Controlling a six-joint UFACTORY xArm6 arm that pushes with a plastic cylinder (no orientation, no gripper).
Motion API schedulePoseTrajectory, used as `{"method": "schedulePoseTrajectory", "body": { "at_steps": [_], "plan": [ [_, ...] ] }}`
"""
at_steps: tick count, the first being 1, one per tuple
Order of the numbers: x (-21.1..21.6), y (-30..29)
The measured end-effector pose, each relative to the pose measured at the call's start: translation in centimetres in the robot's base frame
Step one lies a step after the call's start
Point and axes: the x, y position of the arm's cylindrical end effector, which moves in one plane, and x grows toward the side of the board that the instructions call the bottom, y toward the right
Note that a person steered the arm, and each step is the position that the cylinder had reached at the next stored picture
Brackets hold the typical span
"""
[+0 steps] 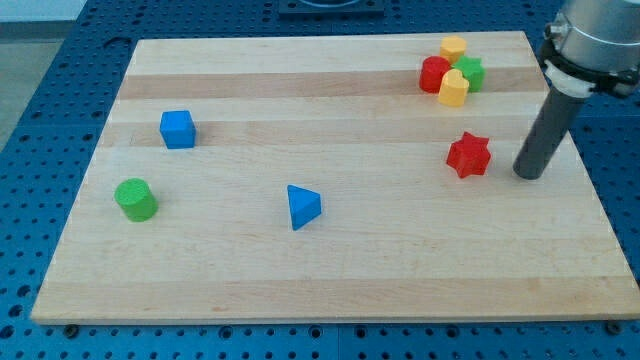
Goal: Push the red star into a group of blocks
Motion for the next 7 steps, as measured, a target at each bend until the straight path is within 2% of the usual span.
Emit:
{"method": "schedulePoseTrajectory", "body": {
  "at_steps": [2, 4, 5, 7],
  "plan": [
    [-0.1, -9.2],
    [-2.9, -14.5],
    [-4.6, -12.9],
    [-4.6, -6.4]
  ]
}}
